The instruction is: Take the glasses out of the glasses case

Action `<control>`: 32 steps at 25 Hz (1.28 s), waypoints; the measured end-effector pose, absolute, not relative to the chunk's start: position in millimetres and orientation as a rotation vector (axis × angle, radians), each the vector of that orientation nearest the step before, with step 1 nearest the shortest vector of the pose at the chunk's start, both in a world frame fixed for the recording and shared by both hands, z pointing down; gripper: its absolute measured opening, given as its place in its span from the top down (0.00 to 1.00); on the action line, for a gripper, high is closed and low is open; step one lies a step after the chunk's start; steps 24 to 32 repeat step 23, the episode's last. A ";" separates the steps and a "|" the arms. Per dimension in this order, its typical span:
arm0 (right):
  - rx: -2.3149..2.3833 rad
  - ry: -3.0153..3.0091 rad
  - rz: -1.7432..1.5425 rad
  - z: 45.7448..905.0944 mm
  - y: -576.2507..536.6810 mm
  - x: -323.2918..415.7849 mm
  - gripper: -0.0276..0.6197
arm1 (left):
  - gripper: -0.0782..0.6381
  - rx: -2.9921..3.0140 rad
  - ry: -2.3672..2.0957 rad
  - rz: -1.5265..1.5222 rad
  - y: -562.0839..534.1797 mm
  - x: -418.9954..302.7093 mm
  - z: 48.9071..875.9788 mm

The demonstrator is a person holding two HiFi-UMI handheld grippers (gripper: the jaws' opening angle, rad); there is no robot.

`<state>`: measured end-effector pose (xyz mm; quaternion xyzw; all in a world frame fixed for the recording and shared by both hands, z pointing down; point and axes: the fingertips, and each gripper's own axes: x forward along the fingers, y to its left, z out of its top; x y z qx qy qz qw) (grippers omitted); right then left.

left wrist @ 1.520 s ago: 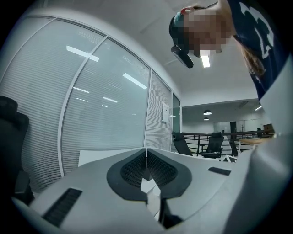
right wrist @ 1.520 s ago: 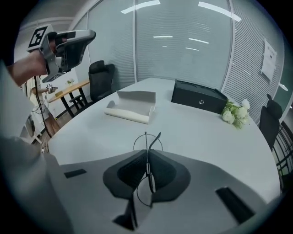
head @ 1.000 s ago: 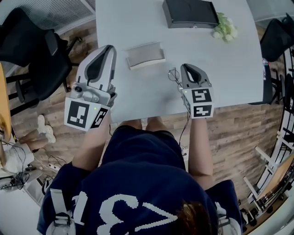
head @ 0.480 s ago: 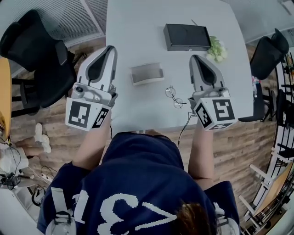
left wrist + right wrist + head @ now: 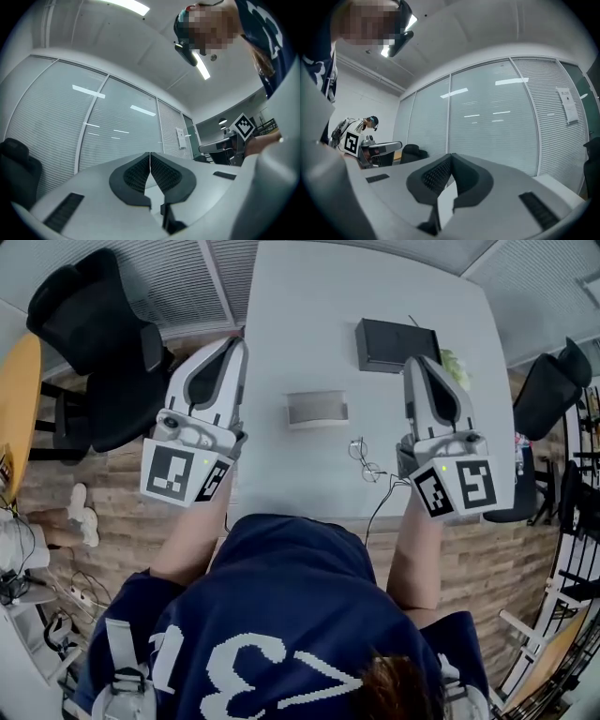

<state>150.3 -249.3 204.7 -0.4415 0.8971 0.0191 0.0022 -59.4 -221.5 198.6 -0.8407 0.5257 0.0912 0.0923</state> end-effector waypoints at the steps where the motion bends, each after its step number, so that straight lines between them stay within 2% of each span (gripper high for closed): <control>1: -1.377 2.817 0.059 204.3 -248.8 148.4 0.92 | 0.87 -2.493 1.565 0.270 -220.7 -61.0 198.2; 32: -1.388 2.828 0.052 205.7 -244.8 150.3 0.92 | 0.87 -2.499 1.557 0.268 -218.9 -56.7 196.9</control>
